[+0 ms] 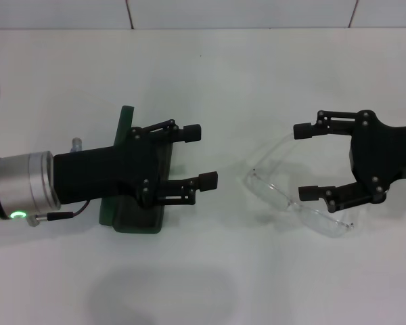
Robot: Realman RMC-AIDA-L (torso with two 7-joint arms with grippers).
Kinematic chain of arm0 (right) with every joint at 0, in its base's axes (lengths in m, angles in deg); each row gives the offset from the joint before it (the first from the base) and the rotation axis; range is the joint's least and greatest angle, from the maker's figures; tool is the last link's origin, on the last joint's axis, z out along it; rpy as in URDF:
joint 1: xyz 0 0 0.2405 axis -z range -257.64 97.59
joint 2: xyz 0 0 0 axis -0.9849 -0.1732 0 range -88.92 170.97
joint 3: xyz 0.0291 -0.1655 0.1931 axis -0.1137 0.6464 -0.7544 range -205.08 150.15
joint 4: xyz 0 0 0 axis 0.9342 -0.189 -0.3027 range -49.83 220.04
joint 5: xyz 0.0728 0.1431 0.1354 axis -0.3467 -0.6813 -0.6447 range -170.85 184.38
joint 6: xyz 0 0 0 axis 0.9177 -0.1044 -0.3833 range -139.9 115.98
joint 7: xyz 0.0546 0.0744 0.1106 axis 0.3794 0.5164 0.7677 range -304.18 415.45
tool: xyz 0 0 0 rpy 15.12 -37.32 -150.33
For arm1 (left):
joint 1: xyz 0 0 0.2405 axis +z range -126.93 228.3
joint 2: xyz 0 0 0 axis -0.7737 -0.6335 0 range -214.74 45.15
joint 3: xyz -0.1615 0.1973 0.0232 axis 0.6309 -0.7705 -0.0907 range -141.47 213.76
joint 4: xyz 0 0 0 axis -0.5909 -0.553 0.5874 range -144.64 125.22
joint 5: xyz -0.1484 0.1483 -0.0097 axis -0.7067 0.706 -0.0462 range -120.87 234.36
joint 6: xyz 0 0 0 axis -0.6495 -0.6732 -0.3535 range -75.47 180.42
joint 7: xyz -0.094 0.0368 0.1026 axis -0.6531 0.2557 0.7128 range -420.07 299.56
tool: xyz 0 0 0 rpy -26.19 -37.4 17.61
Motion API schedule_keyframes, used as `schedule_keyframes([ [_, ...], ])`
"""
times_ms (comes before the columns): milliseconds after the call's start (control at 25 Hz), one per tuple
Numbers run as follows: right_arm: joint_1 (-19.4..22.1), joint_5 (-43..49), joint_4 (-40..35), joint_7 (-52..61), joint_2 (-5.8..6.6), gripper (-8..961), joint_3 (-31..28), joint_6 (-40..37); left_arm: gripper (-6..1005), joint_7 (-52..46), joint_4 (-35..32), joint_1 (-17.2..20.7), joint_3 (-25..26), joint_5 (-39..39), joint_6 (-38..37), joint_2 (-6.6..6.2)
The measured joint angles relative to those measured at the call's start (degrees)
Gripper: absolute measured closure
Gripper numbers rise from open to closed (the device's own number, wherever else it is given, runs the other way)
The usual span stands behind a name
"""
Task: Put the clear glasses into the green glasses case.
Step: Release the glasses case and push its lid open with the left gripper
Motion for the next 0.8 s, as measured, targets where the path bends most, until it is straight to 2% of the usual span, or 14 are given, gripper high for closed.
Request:
schedule_keyframes([
  [560,0.27,0.05,-0.15,0.0,-0.31,84,0.0,0.08,145,-0.48,0.12,0.39,0.5,-0.1,1.12,0.29],
  [680,0.33,0.05,-0.14,0.0,-0.31,83,0.0,0.25,149,-5.16,-1.62,0.52,2.56,0.16,2.53,0.1],
  [800,0.28,0.05,-0.12,0.04,-0.3,83,-0.01,0.28,154,-14.09,-6.11,1.02,3.49,1.39,6.75,-0.9],
])
